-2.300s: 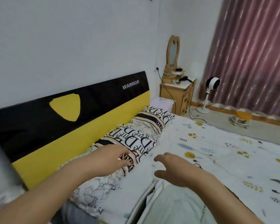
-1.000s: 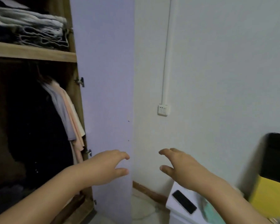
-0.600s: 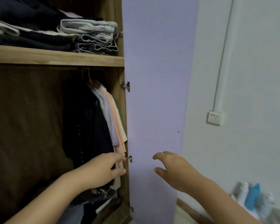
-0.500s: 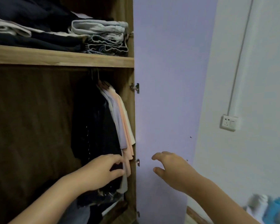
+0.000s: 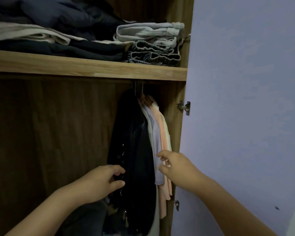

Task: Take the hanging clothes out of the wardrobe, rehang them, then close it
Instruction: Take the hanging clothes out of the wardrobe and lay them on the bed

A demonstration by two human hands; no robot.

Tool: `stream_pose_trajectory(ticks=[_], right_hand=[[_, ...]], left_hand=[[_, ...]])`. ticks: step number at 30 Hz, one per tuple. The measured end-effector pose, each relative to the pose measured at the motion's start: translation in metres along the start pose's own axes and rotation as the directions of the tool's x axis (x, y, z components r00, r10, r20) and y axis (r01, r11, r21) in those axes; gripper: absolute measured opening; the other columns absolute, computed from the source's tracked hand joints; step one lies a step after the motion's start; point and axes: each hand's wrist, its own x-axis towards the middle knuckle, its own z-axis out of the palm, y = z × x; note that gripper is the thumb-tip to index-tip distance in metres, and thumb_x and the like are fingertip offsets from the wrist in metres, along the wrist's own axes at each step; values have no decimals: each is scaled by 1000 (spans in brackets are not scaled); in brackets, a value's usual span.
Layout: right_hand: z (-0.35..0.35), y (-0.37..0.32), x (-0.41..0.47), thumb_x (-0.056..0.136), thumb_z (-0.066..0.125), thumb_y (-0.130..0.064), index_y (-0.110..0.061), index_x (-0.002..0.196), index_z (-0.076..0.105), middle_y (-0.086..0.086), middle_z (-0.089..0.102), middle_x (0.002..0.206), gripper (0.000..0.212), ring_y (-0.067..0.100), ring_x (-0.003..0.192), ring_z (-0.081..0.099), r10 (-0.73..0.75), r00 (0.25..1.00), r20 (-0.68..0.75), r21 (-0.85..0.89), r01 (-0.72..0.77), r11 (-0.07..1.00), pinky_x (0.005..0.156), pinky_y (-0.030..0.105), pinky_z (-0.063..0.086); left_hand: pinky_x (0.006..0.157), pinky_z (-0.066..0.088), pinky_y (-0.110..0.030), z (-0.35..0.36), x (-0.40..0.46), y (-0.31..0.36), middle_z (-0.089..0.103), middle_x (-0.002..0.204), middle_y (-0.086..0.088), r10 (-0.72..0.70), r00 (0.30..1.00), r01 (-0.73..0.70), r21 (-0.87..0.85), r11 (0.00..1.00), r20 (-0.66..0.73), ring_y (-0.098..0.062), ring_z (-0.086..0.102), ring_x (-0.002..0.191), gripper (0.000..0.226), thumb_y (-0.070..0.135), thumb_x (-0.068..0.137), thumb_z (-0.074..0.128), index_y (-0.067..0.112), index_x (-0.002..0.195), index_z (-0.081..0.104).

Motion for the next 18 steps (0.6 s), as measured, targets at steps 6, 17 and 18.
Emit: stream_pose_trajectory(ticks=[6, 17, 18], right_hand=[[5, 3, 65, 95, 52, -24, -19, 140, 38, 2, 47, 138, 48, 11, 118, 47, -19, 999, -39, 231, 28, 973, 86, 11, 31], [27, -7, 200, 94, 53, -18, -19, 147, 25, -4, 33, 149, 59, 10, 136, 33, -4, 968, -251, 268, 73, 961, 101, 13, 26], [28, -9, 213, 94, 53, -17, -18, 147, 25, -4, 34, 149, 60, 11, 136, 33, 0, 962, -272, 254, 72, 964, 106, 16, 26]], left_hand=[[92, 35, -5, -17, 31, -23, 46, 135, 10, -38, 999, 39, -23, 999, 23, -1, 45, 119, 57, 52, 85, 44, 27, 136, 39], [82, 35, 3, -69, 115, -112, 45, 125, 20, 28, 1000, -27, -126, 992, 8, 4, 44, 115, 120, 100, 32, 25, 35, 133, 38], [81, 36, 2, -74, 122, -123, 45, 122, 22, 36, 999, -36, -138, 990, -2, 6, 45, 113, 126, 102, 23, 20, 38, 130, 39]])
